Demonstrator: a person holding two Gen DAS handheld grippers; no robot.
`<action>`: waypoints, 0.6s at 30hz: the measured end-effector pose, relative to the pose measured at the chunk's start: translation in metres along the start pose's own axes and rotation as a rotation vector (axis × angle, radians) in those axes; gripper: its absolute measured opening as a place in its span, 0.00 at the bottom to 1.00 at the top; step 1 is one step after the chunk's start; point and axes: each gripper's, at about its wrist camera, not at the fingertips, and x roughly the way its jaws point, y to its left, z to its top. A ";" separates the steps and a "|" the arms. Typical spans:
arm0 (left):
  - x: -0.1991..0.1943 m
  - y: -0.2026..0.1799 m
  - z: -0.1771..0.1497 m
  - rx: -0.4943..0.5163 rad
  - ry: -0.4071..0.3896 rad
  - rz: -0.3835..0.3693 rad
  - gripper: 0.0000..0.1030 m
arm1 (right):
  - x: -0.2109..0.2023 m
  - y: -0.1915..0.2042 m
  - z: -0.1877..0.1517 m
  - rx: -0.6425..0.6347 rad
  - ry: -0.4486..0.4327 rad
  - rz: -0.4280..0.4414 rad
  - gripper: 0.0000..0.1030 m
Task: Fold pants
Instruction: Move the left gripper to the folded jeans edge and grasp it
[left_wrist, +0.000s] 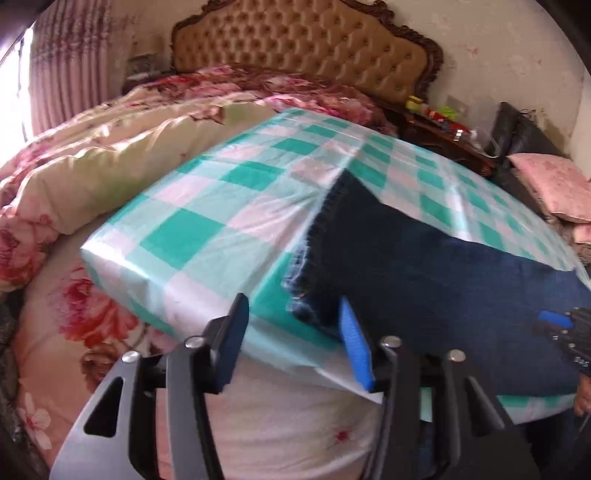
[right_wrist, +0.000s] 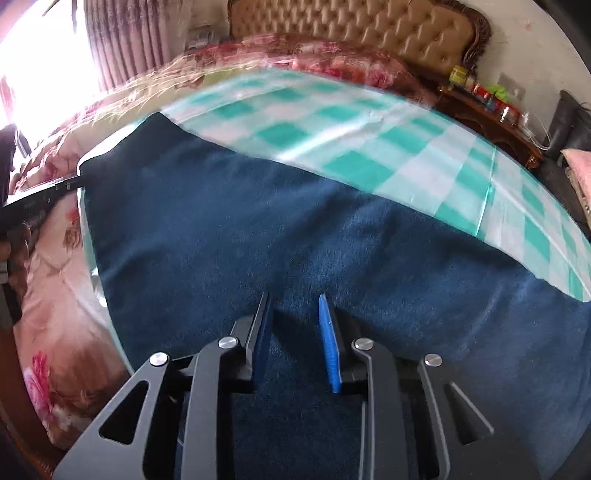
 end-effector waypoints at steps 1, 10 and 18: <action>0.001 0.001 0.000 0.001 0.006 -0.010 0.48 | 0.000 0.001 0.001 -0.004 0.001 -0.007 0.24; 0.007 -0.009 0.003 0.007 0.030 -0.045 0.22 | 0.002 0.002 -0.001 0.006 -0.016 -0.028 0.24; 0.002 0.010 0.007 -0.118 0.031 -0.152 0.19 | -0.002 -0.005 0.002 0.056 -0.020 -0.050 0.23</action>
